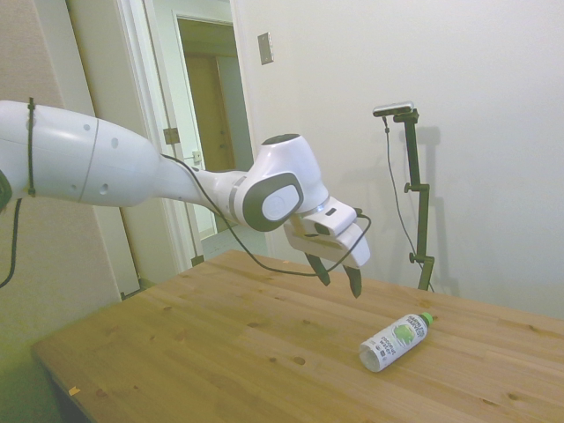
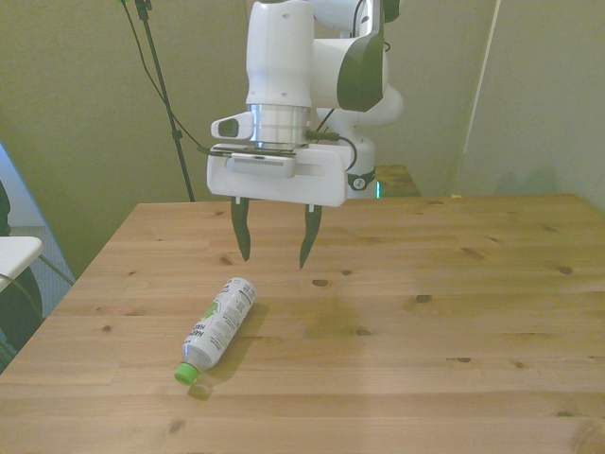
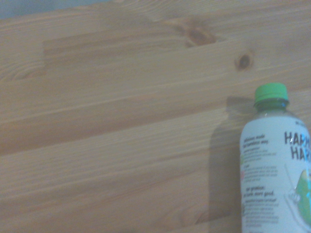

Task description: Stand the water bottle

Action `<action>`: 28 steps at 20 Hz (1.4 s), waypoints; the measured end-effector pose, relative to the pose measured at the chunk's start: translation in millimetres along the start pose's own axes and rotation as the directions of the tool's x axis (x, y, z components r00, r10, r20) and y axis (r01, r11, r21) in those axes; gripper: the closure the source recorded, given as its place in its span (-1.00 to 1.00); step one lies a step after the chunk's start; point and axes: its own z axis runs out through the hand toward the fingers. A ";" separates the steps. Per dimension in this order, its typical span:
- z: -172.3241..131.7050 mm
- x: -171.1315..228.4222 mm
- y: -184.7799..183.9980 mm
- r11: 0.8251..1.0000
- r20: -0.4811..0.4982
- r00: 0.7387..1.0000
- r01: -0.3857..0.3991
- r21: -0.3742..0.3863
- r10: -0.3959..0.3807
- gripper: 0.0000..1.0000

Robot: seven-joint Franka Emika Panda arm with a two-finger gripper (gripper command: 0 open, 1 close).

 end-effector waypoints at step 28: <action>132.4 112.5 -28.6 0.992 -0.018 0.995 -0.103 -0.075 0.102 -1.00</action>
